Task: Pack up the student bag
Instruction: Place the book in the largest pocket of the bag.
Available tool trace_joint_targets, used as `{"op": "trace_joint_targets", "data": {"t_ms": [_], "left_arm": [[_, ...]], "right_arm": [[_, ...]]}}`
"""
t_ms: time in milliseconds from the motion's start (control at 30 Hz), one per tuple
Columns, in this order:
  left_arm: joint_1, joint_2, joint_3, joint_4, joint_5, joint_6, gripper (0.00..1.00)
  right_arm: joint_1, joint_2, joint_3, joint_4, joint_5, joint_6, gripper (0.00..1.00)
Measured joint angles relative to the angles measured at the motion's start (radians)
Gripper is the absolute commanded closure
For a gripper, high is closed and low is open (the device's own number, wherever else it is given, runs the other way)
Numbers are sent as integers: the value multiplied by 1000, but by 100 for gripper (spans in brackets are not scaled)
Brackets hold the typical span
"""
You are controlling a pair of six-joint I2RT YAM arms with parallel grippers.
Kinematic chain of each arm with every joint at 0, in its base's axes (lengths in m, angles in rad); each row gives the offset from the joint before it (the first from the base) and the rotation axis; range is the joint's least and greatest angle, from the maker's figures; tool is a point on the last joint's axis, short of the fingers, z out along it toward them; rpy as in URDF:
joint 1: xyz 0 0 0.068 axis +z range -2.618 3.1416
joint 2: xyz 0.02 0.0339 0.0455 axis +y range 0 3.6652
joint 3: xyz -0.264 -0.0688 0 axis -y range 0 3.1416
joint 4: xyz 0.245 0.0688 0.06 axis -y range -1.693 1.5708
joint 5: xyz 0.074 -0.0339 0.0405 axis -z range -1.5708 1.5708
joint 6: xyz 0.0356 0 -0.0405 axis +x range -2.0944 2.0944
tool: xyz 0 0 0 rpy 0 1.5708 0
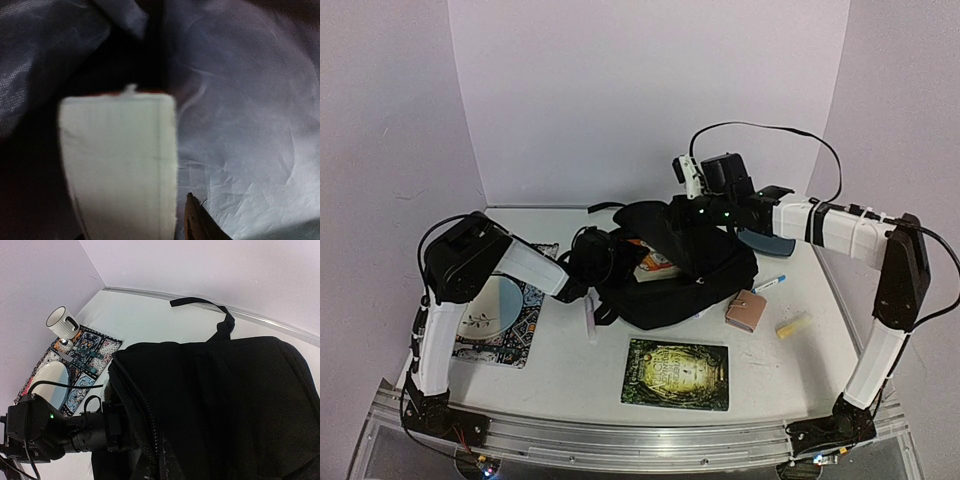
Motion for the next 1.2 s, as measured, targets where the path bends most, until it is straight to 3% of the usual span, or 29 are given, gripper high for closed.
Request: {"op": "trace_joint_targets", "data": {"t_ms": [200,267,467,1200], "left_arm": [[-18,0,0,-38,-39,94,33],[-23,-2,1,-77,-64,134,23],[-33,-32,2,-198,-124,223,8],[-54,-185,57,-571,-276,466,1]], "right_arm": [[0,7,0,0,16,-2,100],[0,7,0,-1,27,-5,100],[-4,7,0,-3,64,-12,100],[-242,147,-19,-25,15,147,95]]}}
